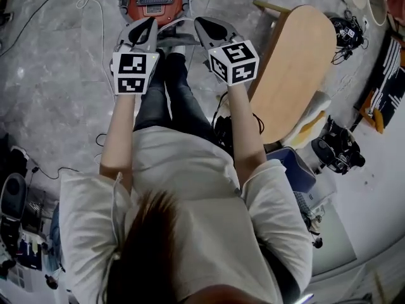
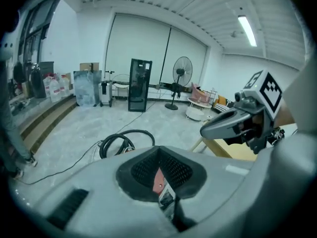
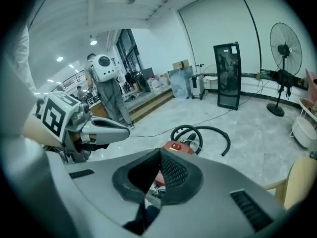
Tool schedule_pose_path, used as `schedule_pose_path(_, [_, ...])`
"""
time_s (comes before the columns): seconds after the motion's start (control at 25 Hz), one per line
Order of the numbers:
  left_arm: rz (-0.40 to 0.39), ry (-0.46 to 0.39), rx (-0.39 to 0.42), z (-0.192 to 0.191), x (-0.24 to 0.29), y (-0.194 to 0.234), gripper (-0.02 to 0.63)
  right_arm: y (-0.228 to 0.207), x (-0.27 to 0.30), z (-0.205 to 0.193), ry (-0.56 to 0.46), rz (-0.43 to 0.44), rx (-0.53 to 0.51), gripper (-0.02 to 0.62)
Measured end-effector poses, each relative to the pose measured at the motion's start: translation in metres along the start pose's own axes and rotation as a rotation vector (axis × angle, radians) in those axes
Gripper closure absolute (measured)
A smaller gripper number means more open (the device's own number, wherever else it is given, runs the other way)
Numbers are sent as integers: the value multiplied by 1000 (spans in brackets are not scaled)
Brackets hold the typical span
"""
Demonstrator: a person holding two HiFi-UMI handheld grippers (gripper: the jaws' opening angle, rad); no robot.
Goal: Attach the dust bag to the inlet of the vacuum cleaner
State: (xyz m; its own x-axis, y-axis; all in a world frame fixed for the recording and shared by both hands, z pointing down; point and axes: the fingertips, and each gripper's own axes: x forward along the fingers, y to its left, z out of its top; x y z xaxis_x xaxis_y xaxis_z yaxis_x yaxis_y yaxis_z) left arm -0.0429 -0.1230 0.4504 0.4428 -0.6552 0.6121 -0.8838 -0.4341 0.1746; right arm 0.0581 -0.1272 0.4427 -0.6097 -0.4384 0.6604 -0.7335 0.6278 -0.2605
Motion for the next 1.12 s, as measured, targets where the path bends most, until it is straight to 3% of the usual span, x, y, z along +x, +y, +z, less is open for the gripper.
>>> schedule_pose_path(0.32, [24,-127,-6,75,-41,-5,589,10,-61,60,-110,-37,-15,594])
schedule_pose_path(0.56, [-11,-180,-15,108,-77,-26,589,26,-109,97,-201,-64,-19,594])
schedule_pose_path(1.12, [-6,-367,25,188,-157,-52,589,67,-180,137,-359,-85,-15,594])
